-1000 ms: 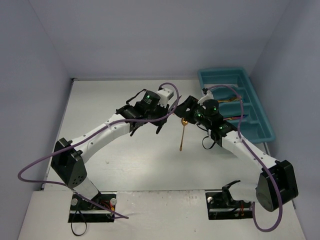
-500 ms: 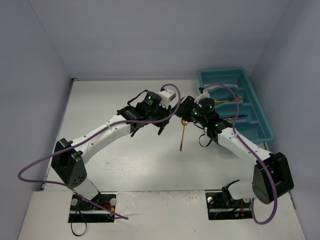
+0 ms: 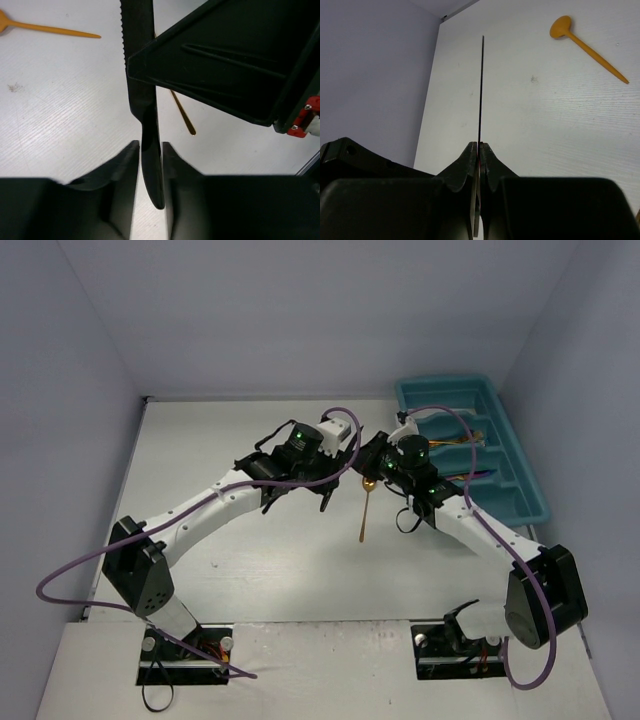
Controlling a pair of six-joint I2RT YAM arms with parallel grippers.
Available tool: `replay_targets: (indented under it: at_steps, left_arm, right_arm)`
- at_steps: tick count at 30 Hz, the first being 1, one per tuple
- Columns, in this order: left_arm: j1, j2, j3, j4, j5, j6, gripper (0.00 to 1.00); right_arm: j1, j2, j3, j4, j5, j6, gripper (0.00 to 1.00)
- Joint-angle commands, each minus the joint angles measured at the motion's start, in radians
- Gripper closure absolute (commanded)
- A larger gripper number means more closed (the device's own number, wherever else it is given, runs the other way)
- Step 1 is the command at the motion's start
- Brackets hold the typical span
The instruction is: Sort the eating utensils into containers
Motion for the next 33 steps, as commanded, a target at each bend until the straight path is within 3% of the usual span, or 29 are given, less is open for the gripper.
replay_targets:
  at_steps: [1,3,7,12,18,24,33]
  left_arm:
    - [-0.006,-0.075,0.001,0.073,-0.038,-0.006,0.55]
    - [-0.002,-0.09,-0.009,0.067,-0.073,-0.006,0.37]
    - [0.029,-0.115,-0.014,0.016,-0.124,-0.004,0.24]
    - [0.171,-0.183,-0.034,-0.058,-0.141,-0.031,0.22]
    - [0.375,-0.313,-0.08,-0.111,-0.169,-0.024,0.19]
    - [0.511,-0.448,-0.192,-0.088,-0.226,0.006,0.13]
    - [0.528,-0.53,-0.341,-0.034,-0.358,0.046,0.09]
  right_arm:
    - [-0.059,-0.057,0.003,0.047,0.043,-0.022,1.0]
    - [-0.112,-0.079,-0.003,0.047,0.032,-0.016,1.0]
    - [-0.251,-0.128,-0.023,0.033,-0.002,0.015,1.0]
    - [-0.508,-0.162,-0.034,-0.008,-0.055,0.036,1.0]
    - [-0.719,-0.127,-0.034,-0.055,0.006,0.066,1.0]
    - [-0.836,0.005,0.0,-0.054,-0.003,0.078,1.0]
    - [-0.853,0.228,0.063,-0.038,0.011,0.004,1.0]
